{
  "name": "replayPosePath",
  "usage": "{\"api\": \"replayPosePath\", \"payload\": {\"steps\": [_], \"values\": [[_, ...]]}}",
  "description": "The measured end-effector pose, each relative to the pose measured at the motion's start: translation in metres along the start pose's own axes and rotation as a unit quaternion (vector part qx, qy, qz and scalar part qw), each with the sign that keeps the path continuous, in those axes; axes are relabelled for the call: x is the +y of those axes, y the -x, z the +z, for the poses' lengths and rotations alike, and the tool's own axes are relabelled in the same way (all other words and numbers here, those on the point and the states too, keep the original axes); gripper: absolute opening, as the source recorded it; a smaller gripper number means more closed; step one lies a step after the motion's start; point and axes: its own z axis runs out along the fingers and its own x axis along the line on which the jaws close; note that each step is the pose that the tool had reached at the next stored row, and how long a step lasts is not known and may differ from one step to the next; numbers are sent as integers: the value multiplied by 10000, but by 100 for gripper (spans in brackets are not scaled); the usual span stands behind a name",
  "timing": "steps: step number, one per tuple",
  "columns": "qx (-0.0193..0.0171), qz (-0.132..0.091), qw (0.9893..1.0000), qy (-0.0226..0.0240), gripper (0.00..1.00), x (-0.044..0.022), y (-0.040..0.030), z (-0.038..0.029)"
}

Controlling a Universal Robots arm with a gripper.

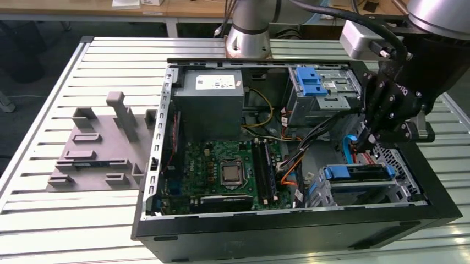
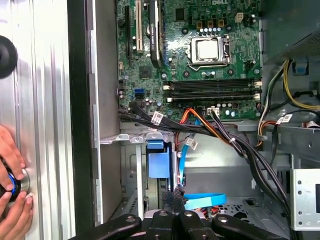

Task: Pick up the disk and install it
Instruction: 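Insert the second disk wire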

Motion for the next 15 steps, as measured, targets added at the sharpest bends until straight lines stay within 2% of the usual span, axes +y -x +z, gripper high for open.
{"api": "replayPosePath", "payload": {"steps": [5, 6, 8, 9, 15], "values": [[0, -1, 10000, 0, 11, 2, 32, -2], [0, -1, 10000, 0, 17, 2, 38, -3], [0, -1, 10000, 0, 17, 3, 47, -3], [1, -1, 10000, 0, 24, 3, 50, -4], [0, -1, 10000, 0, 24, 3, 58, 11]]}}
